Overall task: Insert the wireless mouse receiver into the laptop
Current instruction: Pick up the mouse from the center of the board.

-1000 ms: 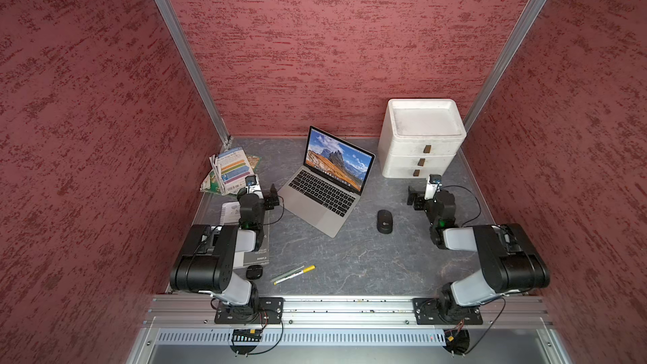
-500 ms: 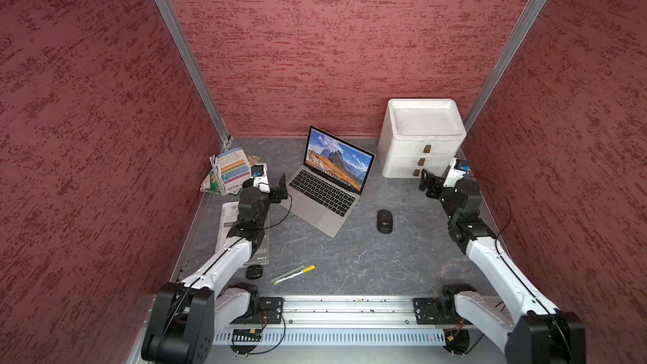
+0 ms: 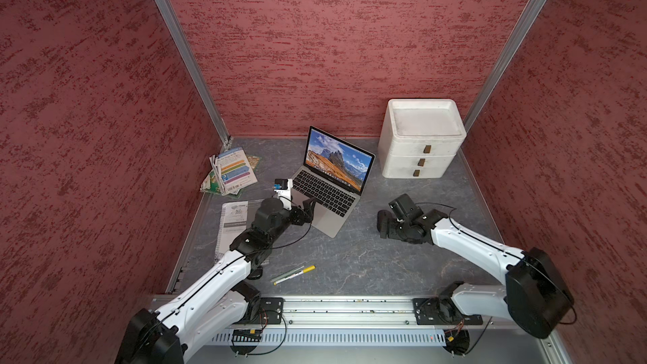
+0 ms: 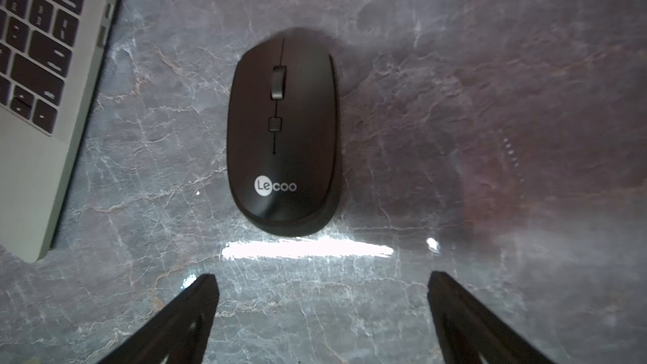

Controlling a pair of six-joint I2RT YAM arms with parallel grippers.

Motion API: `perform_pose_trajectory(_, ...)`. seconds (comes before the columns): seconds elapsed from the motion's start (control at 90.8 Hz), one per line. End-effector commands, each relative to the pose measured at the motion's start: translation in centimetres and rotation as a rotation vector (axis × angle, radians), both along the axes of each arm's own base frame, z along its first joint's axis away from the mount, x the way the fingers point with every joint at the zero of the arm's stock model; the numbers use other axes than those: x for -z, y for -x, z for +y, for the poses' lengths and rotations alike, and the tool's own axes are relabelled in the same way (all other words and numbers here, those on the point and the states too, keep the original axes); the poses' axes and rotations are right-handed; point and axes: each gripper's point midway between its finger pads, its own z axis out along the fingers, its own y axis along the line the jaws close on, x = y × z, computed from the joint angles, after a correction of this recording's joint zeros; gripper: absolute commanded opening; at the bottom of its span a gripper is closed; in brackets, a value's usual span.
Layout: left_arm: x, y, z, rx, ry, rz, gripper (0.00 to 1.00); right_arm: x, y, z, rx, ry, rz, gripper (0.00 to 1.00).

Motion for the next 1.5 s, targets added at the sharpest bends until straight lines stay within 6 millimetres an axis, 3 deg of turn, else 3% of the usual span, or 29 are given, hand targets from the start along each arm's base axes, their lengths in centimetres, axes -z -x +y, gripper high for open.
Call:
perform_pose_trajectory(0.0, 1.0, 0.6, -1.0, 0.018, 0.038, 0.046, 1.0, -0.3, -2.1, 2.1, 0.004, -0.033, -0.051, 0.99)
perform_pose_trajectory(0.275, 0.9, 1.0, -2.0, 0.046, 0.053, 0.049, 1.0, 1.8, -5.0, 2.6, -0.009, 0.035, -0.063, 0.91)
perform_pose_trajectory(0.485, 0.2, 1.6, -3.1, 0.094, 0.099, 0.059, 1.0, 2.4, -5.8, 1.4, -0.002, 0.021, -0.067, 0.66)
perform_pose_trajectory(0.606, -1.1, 2.0, -4.6, 0.156, 0.174, 0.057, 1.0, 0.9, -6.2, 2.9, -0.06, -0.113, -0.103, 0.54)
perform_pose_trajectory(0.705, -2.7, 2.4, -6.0, 0.215, 0.258, 0.046, 1.0, -2.1, -6.4, 5.0, -0.134, -0.294, -0.143, 0.5)
perform_pose_trajectory(0.826, -5.2, 3.1, -7.9, 0.313, 0.39, 0.032, 1.0, -9.4, -5.5, 8.8, -0.272, -0.635, -0.209, 0.49)
perform_pose_trajectory(0.948, -8.8, 4.2, -8.9, 0.416, 0.484, -0.029, 1.0, -17.8, -3.3, 11.8, -0.445, -0.97, -0.239, 0.49)
perform_pose_trajectory(1.113, -14.8, 7.0, -9.8, 0.631, 0.549, -0.223, 1.0, -26.7, 0.4, 13.0, -0.694, -1.206, -0.251, 0.48)
perform_pose_trajectory(1.278, -20.1, 10.2, -10.3, 0.841, 0.616, -0.417, 1.0, -32.4, 3.8, 13.2, -0.897, -1.345, -0.243, 0.47)
perform_pose_trajectory(1.388, -22.2, 11.5, -10.3, 0.917, 0.599, -0.535, 1.0, -35.2, 6.2, 13.8, -1.025, -1.404, -0.228, 0.46)
perform_pose_trajectory(1.488, -23.5, 11.4, -10.6, 0.935, 0.539, -0.611, 1.0, -37.5, 7.9, 14.0, -1.122, -1.454, -0.222, 0.45)
